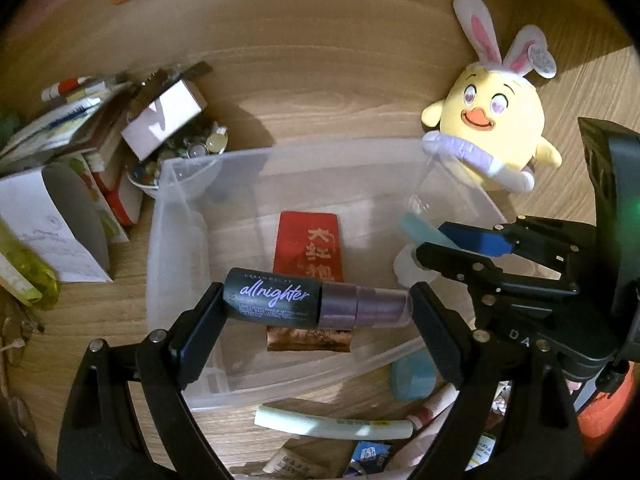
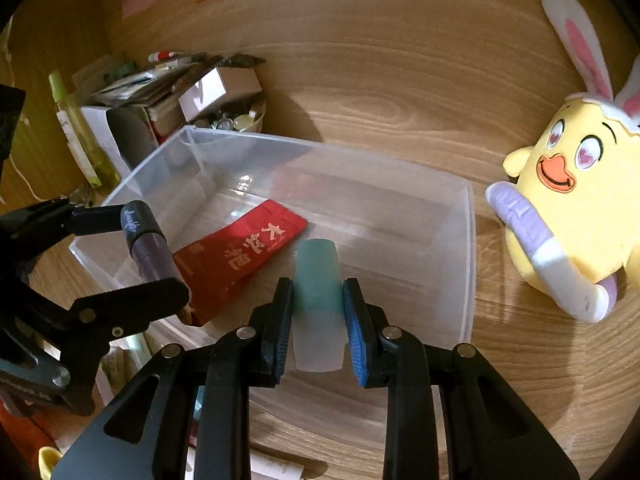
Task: Organize objects
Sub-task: 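Carry spray and mint tube into the box with both tools and release them, then grasp a white tube with left tool while right tool grasps the braided bracelet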
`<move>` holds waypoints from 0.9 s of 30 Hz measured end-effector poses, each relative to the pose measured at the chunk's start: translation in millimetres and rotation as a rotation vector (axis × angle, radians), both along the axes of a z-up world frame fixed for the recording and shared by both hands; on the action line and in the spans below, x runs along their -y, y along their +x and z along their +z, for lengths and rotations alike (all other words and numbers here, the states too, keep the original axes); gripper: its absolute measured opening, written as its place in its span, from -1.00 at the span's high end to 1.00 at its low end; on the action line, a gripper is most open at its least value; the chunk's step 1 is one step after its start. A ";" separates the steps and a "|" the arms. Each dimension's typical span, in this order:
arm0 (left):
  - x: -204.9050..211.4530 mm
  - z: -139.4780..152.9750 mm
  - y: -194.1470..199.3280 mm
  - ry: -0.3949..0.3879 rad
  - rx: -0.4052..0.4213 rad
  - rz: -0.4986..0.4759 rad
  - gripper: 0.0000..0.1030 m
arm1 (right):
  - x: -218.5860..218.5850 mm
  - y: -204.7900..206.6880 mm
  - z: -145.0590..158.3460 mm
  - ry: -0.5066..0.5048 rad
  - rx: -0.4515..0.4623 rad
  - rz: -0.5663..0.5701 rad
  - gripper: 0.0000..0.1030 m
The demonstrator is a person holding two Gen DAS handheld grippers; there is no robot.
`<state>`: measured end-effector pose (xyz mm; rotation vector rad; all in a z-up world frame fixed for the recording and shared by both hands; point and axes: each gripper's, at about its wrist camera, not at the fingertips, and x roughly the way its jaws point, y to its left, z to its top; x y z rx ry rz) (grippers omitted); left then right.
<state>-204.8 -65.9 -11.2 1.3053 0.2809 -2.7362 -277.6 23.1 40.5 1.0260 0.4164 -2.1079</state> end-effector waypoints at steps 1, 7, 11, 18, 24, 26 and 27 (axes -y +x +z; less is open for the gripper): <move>0.5 -0.7 -0.1 0.009 0.007 -0.003 -0.77 | -0.1 0.8 -0.4 0.004 -0.002 0.000 0.55; -2.5 6.4 10.4 0.004 -0.003 -0.006 -0.80 | -2.5 3.5 4.7 0.003 0.005 -0.005 0.35; -8.7 23.5 29.8 -0.050 -0.050 0.001 -0.88 | -13.7 13.3 19.2 -0.028 -0.031 -0.021 0.19; -22.3 44.4 77.6 -0.135 -0.135 0.023 -0.94 | -56.5 51.4 52.1 -0.105 -0.129 -0.043 -0.14; -35.9 34.3 113.3 -0.125 -0.137 0.013 -0.94 | -100.8 91.2 54.7 -0.175 -0.147 -0.071 -0.29; -39.7 26.1 123.1 -0.105 -0.128 0.016 -0.94 | -111.7 104.0 47.5 -0.181 -0.138 -0.078 -0.29; -41.4 20.5 128.5 -0.092 -0.121 0.016 -0.94 | -116.2 109.1 43.7 -0.182 -0.131 -0.076 -0.29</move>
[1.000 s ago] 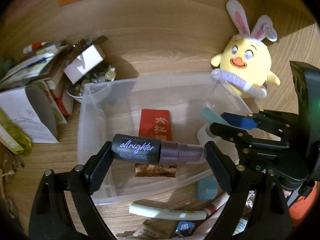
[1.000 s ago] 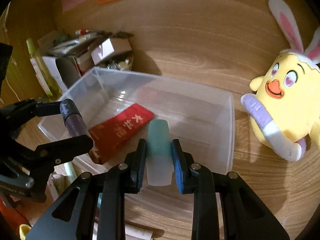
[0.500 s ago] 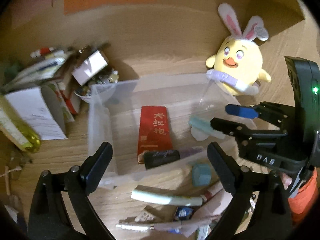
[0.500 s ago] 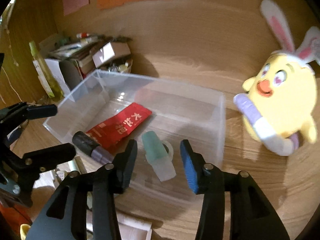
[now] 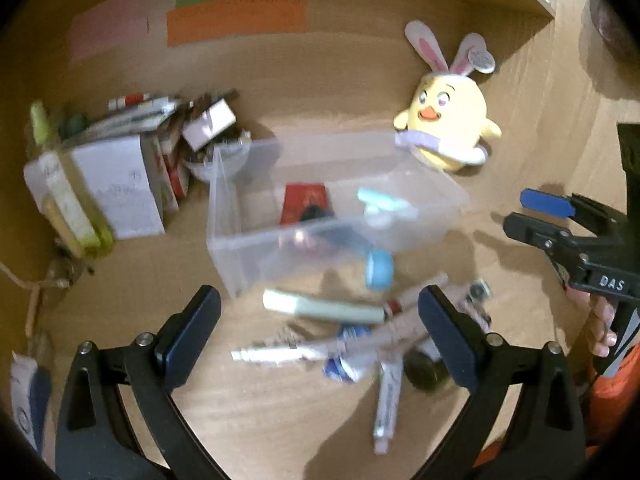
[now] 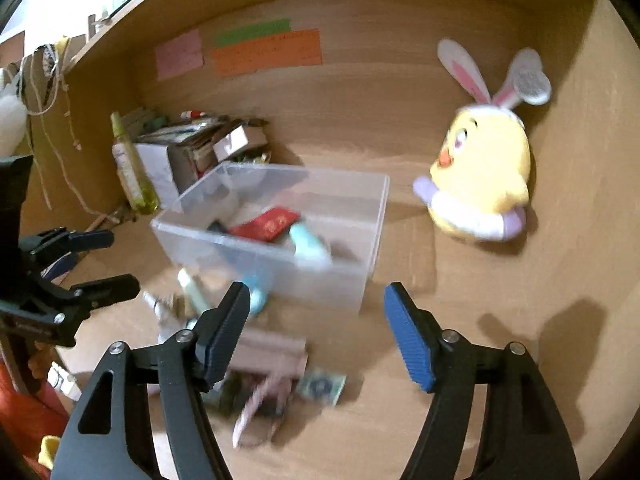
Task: Organize objects
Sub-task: 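Grasp a white tube with left tool while right tool grasps the braided bracelet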
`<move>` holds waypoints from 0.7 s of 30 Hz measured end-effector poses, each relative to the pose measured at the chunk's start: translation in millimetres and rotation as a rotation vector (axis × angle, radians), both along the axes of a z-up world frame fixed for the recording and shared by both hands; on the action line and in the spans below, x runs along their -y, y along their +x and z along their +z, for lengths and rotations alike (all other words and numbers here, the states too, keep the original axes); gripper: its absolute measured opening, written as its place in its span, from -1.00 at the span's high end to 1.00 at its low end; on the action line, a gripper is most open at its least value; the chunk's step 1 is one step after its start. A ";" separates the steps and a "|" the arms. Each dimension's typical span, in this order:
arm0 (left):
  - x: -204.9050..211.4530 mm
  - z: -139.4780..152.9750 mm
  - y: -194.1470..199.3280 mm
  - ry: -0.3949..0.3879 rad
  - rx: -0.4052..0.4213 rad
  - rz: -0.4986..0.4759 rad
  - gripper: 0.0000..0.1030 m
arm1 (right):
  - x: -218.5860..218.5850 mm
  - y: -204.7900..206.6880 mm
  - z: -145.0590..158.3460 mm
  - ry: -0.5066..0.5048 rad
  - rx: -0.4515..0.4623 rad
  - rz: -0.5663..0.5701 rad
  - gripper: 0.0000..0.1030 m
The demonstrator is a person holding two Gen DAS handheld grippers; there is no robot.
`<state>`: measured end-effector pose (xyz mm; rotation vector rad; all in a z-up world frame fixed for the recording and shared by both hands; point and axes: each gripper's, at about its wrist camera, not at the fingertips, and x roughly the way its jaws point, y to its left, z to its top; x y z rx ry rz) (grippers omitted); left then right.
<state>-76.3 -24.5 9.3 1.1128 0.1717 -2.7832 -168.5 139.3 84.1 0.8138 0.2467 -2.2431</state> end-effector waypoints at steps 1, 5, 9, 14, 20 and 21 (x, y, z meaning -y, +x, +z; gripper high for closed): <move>-1.9 -4.3 3.2 0.007 0.007 -0.001 -0.95 | -3.1 6.6 -5.2 0.002 0.009 0.008 -0.29; -9.3 -28.7 20.5 0.040 0.048 0.004 -0.94 | -8.9 31.1 -24.2 0.022 0.029 0.043 -0.29; -17.9 -50.7 32.0 0.080 0.089 0.001 -0.94 | -11.2 49.9 -44.7 0.046 0.050 0.060 -0.29; -36.2 -66.4 34.5 0.075 0.121 -0.037 -0.58 | -9.9 65.0 -66.1 0.058 0.088 0.098 -0.28; -54.5 -72.7 31.2 0.028 0.118 -0.082 -0.30 | -4.3 61.6 -81.7 0.083 0.121 0.085 0.37; -56.1 -74.7 29.9 0.020 0.121 -0.079 -0.23 | -4.4 59.8 -82.8 0.081 0.125 0.078 0.42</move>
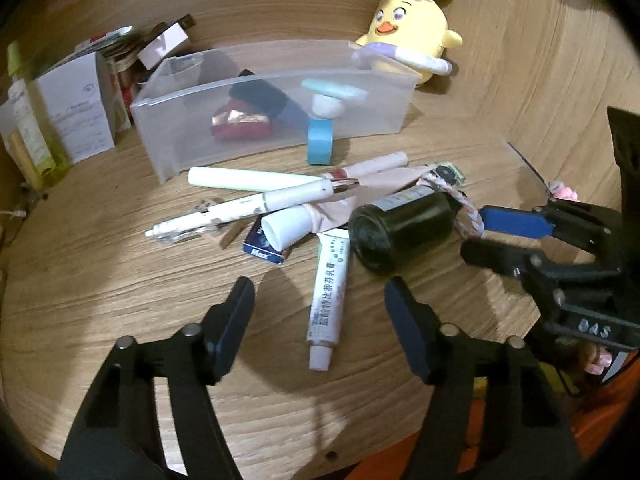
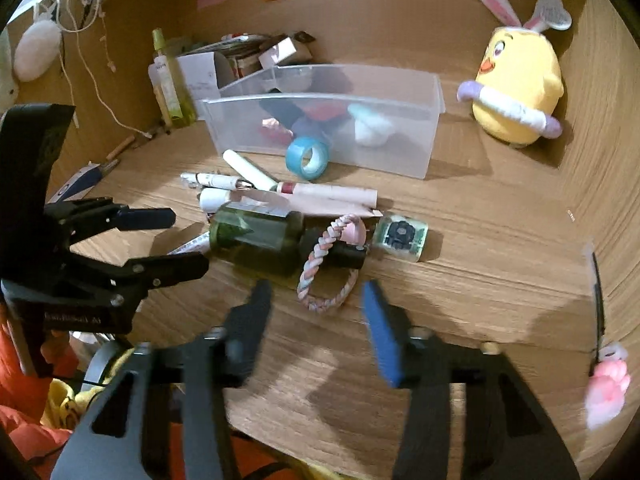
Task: Organize objects
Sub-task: 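Grasp a white tube with left tool while right tool grasps the braided bracelet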
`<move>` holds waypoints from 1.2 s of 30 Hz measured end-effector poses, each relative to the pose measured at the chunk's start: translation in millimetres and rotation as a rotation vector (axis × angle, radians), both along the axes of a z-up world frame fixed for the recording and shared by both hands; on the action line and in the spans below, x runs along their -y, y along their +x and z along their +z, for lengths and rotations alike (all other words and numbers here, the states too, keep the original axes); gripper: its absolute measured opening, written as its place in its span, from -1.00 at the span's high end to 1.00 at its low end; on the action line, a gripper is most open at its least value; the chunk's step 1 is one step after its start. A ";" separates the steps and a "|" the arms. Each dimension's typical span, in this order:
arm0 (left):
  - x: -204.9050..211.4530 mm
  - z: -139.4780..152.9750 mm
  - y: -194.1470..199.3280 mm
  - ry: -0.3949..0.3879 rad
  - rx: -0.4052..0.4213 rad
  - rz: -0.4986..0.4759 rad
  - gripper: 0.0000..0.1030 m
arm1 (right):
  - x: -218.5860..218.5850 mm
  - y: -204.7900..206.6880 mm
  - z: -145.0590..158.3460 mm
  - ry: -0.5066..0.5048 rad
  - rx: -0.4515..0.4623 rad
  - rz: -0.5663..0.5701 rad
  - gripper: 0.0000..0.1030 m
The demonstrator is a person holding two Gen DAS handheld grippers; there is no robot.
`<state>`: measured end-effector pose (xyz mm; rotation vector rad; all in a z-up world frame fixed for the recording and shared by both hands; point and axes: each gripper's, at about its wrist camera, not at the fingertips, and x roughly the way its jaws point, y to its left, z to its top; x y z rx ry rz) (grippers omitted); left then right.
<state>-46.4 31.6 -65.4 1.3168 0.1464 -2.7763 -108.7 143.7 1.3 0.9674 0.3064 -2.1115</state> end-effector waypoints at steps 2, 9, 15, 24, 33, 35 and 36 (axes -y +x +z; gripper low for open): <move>0.9 -3.6 -2.1 -0.010 0.006 0.014 -0.11 | -1.6 -1.9 -1.7 -0.009 0.001 -0.012 0.64; 3.3 -5.6 2.8 -0.012 -0.043 0.056 0.51 | -11.4 -1.3 6.2 -0.029 -0.053 -0.050 0.84; -0.2 -4.3 10.3 -0.029 -0.046 0.045 0.70 | -26.7 -8.0 20.1 -0.067 -0.081 -0.115 0.86; 6.4 5.2 23.2 0.050 -0.050 0.027 0.70 | -43.5 -27.7 36.0 -0.133 -0.086 -0.188 0.87; 9.9 35.5 18.3 0.048 -0.102 0.002 0.70 | -38.0 -34.8 56.5 -0.182 -0.128 -0.185 0.87; 8.7 42.3 16.8 0.027 -0.117 0.002 0.70 | -35.3 -36.2 62.0 -0.191 -0.142 -0.183 0.87; 8.8 45.9 15.1 0.020 -0.123 0.001 0.70 | -33.9 -37.1 64.1 -0.195 -0.146 -0.181 0.87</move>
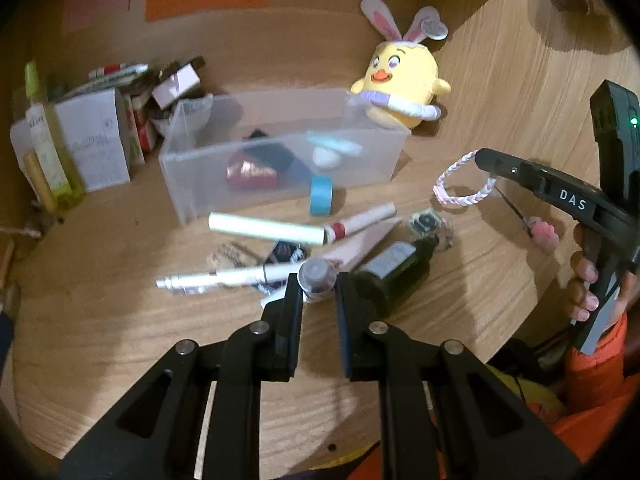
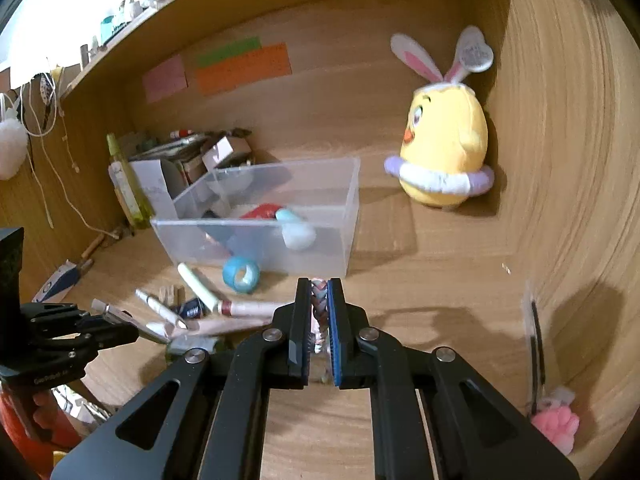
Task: Organize objects
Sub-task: 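Grasp a white tube with left tool while right tool grasps the braided bracelet, then drop the white tube and bracelet into the box by opening both tools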
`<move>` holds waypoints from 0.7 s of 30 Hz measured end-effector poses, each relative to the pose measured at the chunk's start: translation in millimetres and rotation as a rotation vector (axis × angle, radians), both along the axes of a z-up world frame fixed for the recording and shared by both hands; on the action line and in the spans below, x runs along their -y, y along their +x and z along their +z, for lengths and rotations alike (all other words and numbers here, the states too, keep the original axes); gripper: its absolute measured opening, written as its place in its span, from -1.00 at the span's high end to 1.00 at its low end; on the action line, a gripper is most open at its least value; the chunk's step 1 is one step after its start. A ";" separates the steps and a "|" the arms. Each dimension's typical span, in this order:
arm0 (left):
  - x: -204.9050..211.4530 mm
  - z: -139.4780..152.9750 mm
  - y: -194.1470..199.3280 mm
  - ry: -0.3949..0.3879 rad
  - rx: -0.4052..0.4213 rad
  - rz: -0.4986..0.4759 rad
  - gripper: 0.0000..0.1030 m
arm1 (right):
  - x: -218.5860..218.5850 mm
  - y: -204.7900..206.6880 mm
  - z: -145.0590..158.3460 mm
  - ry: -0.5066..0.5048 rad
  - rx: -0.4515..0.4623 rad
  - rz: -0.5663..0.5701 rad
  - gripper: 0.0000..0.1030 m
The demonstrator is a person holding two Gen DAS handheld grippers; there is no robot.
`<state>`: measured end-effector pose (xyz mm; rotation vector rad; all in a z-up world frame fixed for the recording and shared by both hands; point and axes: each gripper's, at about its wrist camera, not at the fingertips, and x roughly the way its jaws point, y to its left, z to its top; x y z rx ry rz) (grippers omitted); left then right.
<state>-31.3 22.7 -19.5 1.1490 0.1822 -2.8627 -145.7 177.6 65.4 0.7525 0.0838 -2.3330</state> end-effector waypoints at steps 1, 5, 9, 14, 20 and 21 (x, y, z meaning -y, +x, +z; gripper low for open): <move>0.2 2.3 -1.3 -0.002 -0.005 0.000 0.70 | 2.0 -1.5 2.7 -0.003 -0.007 0.000 0.87; 4.3 18.2 -8.5 -0.012 -0.042 0.004 0.70 | 9.2 -6.0 13.0 -0.011 -0.032 0.004 0.87; 15.3 38.4 -18.1 -0.007 -0.088 0.021 0.70 | 16.4 -14.1 28.4 -0.033 -0.058 0.018 0.87; 36.5 63.4 -37.1 -0.014 -0.139 0.068 0.70 | 33.2 -27.4 48.7 -0.046 -0.093 0.038 0.86; 65.5 75.5 -67.4 -0.039 -0.151 0.142 0.70 | 66.7 -48.0 61.3 -0.019 -0.118 0.060 0.86; 69.8 75.1 -72.8 -0.040 -0.144 0.149 0.70 | 74.1 -52.4 61.5 -0.009 -0.116 0.071 0.86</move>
